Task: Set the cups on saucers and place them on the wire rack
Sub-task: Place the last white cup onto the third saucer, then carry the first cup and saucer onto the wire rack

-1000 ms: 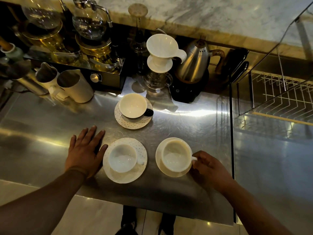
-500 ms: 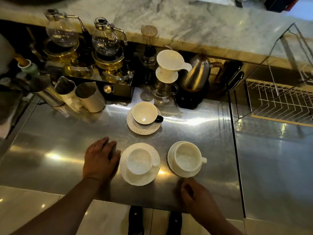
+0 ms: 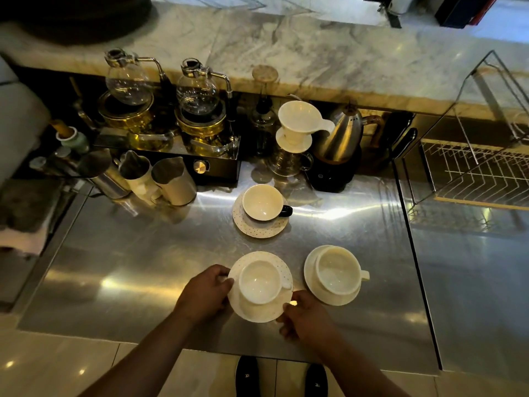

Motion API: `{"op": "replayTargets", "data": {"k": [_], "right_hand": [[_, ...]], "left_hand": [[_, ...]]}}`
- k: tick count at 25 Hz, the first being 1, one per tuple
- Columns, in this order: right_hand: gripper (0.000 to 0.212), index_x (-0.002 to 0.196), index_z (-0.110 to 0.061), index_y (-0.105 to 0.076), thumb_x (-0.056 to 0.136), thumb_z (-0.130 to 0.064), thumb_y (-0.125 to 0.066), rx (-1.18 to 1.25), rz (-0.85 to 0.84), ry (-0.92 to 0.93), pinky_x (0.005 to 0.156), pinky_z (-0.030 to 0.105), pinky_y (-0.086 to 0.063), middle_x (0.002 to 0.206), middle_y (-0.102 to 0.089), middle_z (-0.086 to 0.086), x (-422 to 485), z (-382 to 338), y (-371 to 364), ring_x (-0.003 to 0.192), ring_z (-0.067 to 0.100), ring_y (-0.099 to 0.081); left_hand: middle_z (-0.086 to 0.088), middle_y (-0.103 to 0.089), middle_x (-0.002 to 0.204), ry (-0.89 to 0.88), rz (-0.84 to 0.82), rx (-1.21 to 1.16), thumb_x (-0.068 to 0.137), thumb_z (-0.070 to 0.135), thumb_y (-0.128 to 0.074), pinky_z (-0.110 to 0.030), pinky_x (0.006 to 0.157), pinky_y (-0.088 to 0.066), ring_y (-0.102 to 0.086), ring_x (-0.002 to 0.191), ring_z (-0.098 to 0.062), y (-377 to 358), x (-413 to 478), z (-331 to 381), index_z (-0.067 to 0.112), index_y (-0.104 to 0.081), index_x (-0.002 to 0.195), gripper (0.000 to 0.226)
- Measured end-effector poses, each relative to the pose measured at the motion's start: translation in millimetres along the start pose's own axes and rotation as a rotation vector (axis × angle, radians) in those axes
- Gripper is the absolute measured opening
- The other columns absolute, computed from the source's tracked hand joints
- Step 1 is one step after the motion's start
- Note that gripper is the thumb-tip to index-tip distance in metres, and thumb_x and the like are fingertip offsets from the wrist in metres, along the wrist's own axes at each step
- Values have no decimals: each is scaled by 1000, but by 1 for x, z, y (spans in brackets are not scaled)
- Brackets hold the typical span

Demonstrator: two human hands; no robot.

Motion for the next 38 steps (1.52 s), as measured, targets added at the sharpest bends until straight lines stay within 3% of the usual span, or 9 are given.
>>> {"op": "replayTargets", "data": {"k": [5, 10, 15, 19, 24, 30, 38], "right_hand": [[8, 110, -8, -56, 105, -9, -50, -40, 54, 1, 50, 30, -57, 85, -77, 22, -7, -13, -3, 57, 20, -67], [8, 106, -3, -53, 101, -2, -48, -106, 54, 31, 57, 38, -59, 82, -76, 26, -16, -25, -7, 59, 26, -69], [10, 105, -8, -57, 99, -6, -50, -100, 34, 105, 58, 32, -59, 74, -78, 15, -44, -54, 3, 65, 26, -76], [9, 102, -11, -62, 98, -9, -54, -23, 95, 184, 49, 22, -54, 71, -77, 15, -78, -88, 25, 57, 18, -73], [11, 103, -5, -65, 96, -3, -57, 61, 183, 243, 63, 38, -58, 89, -74, 29, -115, -123, 63, 66, 28, -69], [14, 102, -10, -68, 98, -6, -56, 110, 263, 282, 65, 36, -60, 80, -78, 16, -141, -145, 121, 65, 23, -70], [16, 99, -8, -70, 97, -6, -54, 195, 345, 334, 61, 36, -58, 72, -77, 14, -165, -138, 215, 61, 23, -68]], "left_hand": [[9, -76, 86, -1, -48, -73, 99, 34, -64, -29, 61, -57, -73, 60, -9, 6, -5, 2, 37, -62, 97, 4], [6, -74, 83, 0, -47, -111, 100, 27, -63, -29, 63, -54, -71, 68, -12, 18, -21, 7, 32, -63, 93, 9], [1, -77, 74, -42, 11, -223, 97, 24, -67, -22, 52, -49, -72, 59, -10, 52, -44, 23, 29, -67, 90, 8], [-1, -76, 74, -117, 49, -277, 91, 22, -70, -25, 51, -50, -72, 61, -14, 85, -59, 61, 28, -69, 87, 7], [1, -78, 72, -200, 15, -312, 92, 20, -69, -24, 47, -51, -66, 52, -11, 105, -72, 120, 25, -69, 91, 5], [1, -79, 71, -313, -9, -288, 91, 19, -68, -24, 46, -52, -65, 49, -11, 110, -87, 200, 22, -66, 95, 5], [-5, -80, 69, -361, -70, -279, 90, 11, -65, -26, 44, -48, -59, 46, -13, 75, -114, 294, 12, -66, 98, 8]]}}
Point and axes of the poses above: each hand's wrist, its own x-axis towards the middle knuckle, its own y-axis out of the back of the hand, z = x × y, the point moved 10 cm from there along x, towards the middle knuckle
